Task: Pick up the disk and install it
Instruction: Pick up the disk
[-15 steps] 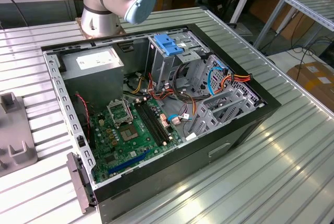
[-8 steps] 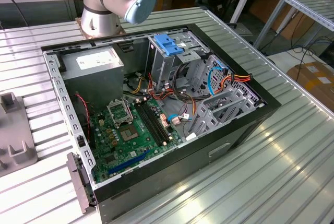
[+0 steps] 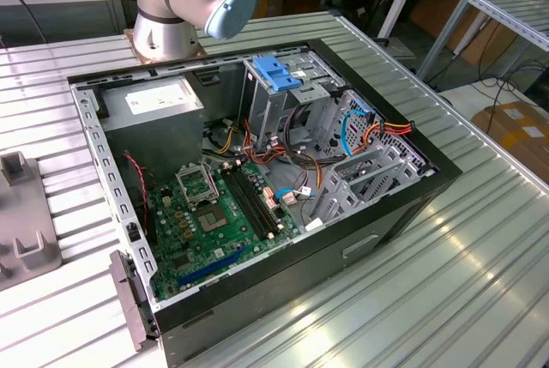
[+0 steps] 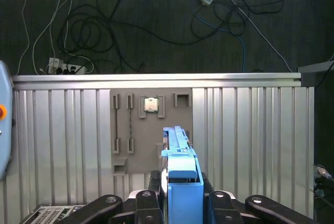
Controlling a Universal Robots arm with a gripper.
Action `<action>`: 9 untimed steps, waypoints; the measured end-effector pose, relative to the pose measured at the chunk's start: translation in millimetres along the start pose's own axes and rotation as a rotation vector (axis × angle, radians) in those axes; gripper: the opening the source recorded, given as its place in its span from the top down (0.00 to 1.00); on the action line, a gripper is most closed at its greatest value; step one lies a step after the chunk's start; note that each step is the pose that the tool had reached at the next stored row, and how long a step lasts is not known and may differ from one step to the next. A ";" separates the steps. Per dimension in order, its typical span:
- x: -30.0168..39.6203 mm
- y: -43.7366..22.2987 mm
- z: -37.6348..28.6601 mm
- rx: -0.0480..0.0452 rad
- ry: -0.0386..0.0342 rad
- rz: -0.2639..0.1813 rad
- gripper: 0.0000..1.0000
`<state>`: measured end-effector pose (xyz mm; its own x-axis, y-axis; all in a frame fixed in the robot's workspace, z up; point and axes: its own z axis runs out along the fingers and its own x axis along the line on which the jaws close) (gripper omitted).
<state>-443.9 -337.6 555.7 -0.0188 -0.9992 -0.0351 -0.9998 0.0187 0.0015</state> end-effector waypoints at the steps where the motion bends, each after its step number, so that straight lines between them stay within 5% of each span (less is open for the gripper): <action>1: 0.0 -0.3 0.0 -0.0001 0.0001 0.000 0.63; 9: 0.1 -4.0 0.1 -0.0001 0.0010 0.000 0.63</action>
<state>-439.9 -337.8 555.6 -0.0187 -0.9992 -0.0341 -0.9998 0.0187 0.0016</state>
